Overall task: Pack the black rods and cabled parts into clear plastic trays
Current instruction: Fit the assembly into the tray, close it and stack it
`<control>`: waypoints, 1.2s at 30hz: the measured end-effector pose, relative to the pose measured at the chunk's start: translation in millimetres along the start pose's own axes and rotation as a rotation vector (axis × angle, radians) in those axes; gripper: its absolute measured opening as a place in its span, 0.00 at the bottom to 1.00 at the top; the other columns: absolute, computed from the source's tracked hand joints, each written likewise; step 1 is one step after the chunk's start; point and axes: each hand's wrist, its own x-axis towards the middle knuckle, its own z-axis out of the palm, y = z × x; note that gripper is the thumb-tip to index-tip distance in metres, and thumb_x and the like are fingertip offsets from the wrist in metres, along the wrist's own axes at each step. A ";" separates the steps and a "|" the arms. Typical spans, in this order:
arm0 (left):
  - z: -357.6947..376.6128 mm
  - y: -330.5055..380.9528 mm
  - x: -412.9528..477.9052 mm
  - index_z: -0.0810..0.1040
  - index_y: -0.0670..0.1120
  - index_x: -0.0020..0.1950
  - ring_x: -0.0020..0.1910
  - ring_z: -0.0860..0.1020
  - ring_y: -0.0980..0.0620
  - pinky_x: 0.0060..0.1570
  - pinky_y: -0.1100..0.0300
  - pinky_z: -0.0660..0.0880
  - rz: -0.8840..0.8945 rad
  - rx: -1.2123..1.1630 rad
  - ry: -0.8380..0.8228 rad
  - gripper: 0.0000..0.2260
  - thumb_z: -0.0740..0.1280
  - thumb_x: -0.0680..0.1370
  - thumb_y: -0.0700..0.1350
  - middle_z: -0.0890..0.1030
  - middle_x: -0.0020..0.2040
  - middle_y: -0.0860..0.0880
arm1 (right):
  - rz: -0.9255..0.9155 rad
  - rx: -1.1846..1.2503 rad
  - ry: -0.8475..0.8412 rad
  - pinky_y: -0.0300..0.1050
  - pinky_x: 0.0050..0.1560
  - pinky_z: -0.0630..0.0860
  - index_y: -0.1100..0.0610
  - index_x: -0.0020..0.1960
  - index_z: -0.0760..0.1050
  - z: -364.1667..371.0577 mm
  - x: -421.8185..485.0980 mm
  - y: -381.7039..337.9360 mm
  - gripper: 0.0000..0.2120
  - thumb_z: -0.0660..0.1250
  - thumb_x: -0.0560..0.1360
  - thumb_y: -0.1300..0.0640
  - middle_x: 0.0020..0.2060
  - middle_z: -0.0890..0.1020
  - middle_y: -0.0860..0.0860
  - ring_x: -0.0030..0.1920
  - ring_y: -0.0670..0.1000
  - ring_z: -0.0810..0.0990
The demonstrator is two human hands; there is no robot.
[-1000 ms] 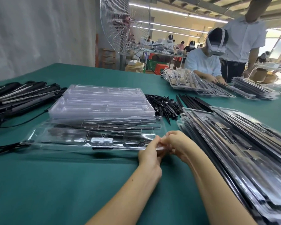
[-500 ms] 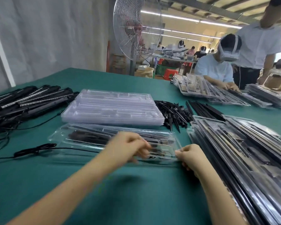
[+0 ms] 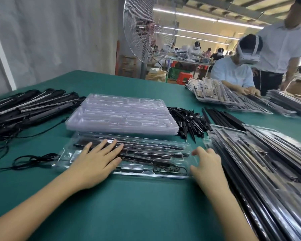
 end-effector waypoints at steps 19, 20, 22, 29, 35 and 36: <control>-10.5 -73.2 -2.3 0.43 0.57 0.77 0.77 0.49 0.52 0.74 0.50 0.52 -0.333 -0.307 -0.010 0.27 0.47 0.81 0.60 0.39 0.77 0.58 | -0.188 -0.003 -0.432 0.54 0.73 0.39 0.38 0.75 0.44 36.0 3.1 -15.9 0.31 0.52 0.77 0.35 0.76 0.40 0.47 0.76 0.53 0.36; -10.2 -72.4 -3.0 0.39 0.55 0.77 0.77 0.47 0.52 0.74 0.50 0.51 -0.303 -0.252 -0.038 0.27 0.46 0.81 0.59 0.38 0.77 0.56 | -0.187 -0.002 -0.433 0.54 0.73 0.39 0.38 0.75 0.44 35.5 3.1 -15.8 0.31 0.52 0.77 0.35 0.76 0.40 0.47 0.76 0.52 0.37; -5.9 -73.4 -1.8 0.37 0.52 0.77 0.77 0.44 0.51 0.75 0.53 0.49 -0.259 -0.149 -0.040 0.28 0.44 0.81 0.58 0.37 0.77 0.53 | -0.188 0.007 -0.430 0.53 0.73 0.39 0.37 0.75 0.45 34.8 2.3 -16.1 0.30 0.53 0.77 0.35 0.76 0.40 0.46 0.76 0.52 0.37; -18.0 -93.9 -1.6 0.60 0.52 0.76 0.74 0.57 0.58 0.68 0.66 0.50 -0.221 -0.558 0.175 0.21 0.54 0.82 0.51 0.57 0.76 0.57 | -0.155 0.058 -0.459 0.53 0.73 0.41 0.36 0.74 0.47 29.3 4.2 -18.7 0.30 0.55 0.76 0.36 0.76 0.42 0.44 0.76 0.52 0.39; -14.1 -94.2 2.4 0.72 0.52 0.67 0.64 0.68 0.59 0.64 0.63 0.61 -0.159 -0.572 0.295 0.15 0.61 0.80 0.45 0.67 0.72 0.55 | -0.112 0.077 -0.481 0.55 0.73 0.41 0.36 0.74 0.48 26.3 3.3 -17.8 0.30 0.57 0.76 0.36 0.76 0.42 0.45 0.76 0.54 0.39; -15.4 -92.5 4.5 0.68 0.53 0.70 0.65 0.67 0.59 0.64 0.62 0.62 -0.145 -0.521 0.241 0.17 0.60 0.81 0.48 0.64 0.73 0.56 | -0.105 0.080 -0.484 0.55 0.73 0.42 0.37 0.74 0.49 25.8 2.7 -17.3 0.31 0.57 0.76 0.36 0.76 0.42 0.46 0.76 0.54 0.39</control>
